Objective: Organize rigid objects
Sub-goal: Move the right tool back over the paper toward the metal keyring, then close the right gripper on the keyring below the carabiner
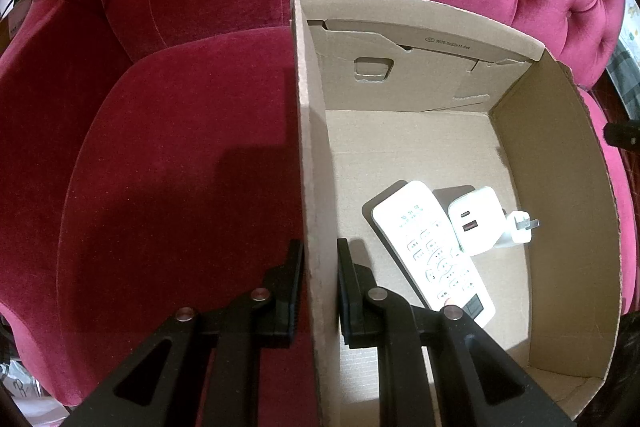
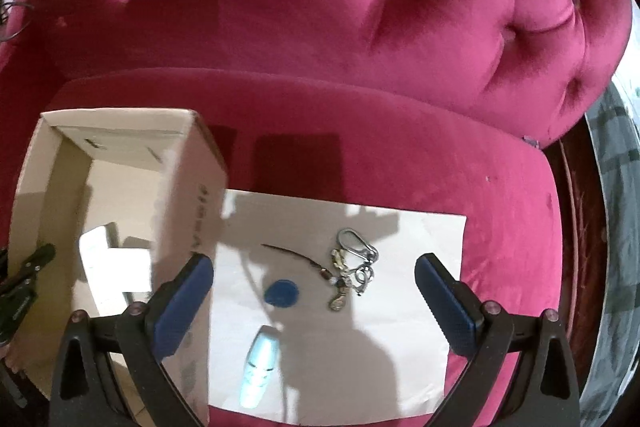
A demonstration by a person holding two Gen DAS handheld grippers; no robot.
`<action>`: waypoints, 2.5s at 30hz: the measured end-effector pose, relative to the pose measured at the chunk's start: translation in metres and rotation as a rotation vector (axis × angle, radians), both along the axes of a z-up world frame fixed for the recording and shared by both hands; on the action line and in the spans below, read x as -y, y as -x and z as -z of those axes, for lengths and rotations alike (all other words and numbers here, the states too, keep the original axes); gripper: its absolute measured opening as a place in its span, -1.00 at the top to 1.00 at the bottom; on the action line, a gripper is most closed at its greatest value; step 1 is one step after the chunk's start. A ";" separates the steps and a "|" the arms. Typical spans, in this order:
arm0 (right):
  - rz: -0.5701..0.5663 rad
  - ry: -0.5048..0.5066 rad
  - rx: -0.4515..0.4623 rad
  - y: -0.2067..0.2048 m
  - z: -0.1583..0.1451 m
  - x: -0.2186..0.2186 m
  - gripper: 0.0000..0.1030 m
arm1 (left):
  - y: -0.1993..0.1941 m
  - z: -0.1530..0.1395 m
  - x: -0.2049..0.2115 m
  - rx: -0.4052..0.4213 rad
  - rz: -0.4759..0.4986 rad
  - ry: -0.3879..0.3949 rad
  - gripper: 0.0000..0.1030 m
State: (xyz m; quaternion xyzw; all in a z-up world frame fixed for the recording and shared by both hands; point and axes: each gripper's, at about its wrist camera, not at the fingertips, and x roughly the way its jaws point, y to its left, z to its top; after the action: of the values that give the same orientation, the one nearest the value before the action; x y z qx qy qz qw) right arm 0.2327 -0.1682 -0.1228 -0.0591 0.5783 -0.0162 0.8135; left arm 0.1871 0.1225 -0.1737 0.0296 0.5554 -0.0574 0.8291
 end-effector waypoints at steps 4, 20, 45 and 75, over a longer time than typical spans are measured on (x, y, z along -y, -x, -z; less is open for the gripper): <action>0.041 -0.033 -0.023 -0.002 0.014 0.014 -0.99 | 0.000 0.000 0.000 0.000 0.001 -0.002 0.68; 0.153 -0.060 -0.133 -0.012 0.086 0.048 -0.99 | -0.001 0.000 0.003 -0.004 0.002 -0.008 0.68; 0.116 -0.102 -0.143 -0.022 0.099 0.052 -0.37 | -0.003 0.004 0.005 -0.015 0.000 -0.011 0.68; 0.151 -0.095 -0.127 -0.013 0.048 0.025 0.62 | -0.002 0.004 0.006 -0.011 0.000 -0.018 0.68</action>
State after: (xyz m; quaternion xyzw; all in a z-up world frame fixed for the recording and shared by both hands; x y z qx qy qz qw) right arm 0.2460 -0.1934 -0.1704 0.0221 0.6317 -0.0461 0.7736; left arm 0.1891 0.1163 -0.1780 0.0366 0.5605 -0.0524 0.8257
